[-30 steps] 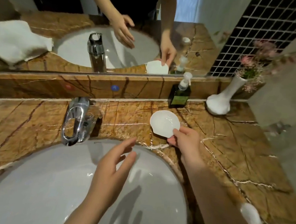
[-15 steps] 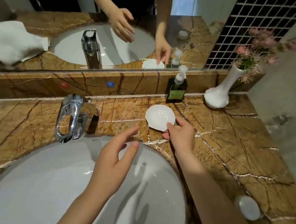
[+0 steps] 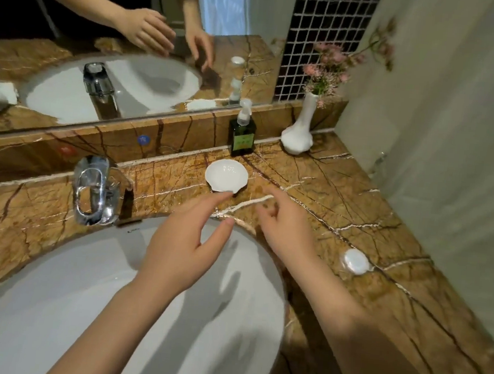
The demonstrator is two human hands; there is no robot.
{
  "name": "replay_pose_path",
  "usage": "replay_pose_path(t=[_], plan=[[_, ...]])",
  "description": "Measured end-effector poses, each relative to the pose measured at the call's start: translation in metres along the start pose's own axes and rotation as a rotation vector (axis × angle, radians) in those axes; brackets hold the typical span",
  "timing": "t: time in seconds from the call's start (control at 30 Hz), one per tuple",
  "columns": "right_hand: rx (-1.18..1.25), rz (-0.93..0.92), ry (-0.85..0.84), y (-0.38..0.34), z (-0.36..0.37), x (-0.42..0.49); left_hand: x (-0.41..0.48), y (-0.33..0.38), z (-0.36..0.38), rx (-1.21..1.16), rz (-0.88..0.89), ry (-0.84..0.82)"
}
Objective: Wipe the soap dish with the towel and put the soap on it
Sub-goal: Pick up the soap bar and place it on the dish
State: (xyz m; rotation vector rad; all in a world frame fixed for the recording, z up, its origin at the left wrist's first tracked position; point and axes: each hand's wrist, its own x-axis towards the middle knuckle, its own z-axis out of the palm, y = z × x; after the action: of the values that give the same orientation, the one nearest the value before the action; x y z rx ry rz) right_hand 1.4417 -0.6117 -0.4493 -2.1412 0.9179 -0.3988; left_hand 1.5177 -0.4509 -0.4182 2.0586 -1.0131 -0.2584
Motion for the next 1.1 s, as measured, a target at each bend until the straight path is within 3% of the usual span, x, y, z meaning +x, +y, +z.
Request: replay_pose_path(t=[0.17, 0.3, 0.6, 1.1], plan=[[-0.314, -0.154, 0.203, 0.021, -0.077, -0.029, 0.021, 0.058, 0.032, 0.236, 0.306, -0.098], [-0.486, -0.092, 0.244, 0.069, -0.122, -0.050, 0.028, 0.085, 0.088, 0.364, 0.449, -0.201], [-0.537, 0.037, 0.178, 0.162, -0.144, -0.073, 0.035, 0.095, 0.205, 0.520, 0.502, -0.420], [-0.518, 0.144, 0.109, 0.176, -0.130, -0.077, 0.047, 0.088, 0.220, 0.527, 0.512, -0.472]])
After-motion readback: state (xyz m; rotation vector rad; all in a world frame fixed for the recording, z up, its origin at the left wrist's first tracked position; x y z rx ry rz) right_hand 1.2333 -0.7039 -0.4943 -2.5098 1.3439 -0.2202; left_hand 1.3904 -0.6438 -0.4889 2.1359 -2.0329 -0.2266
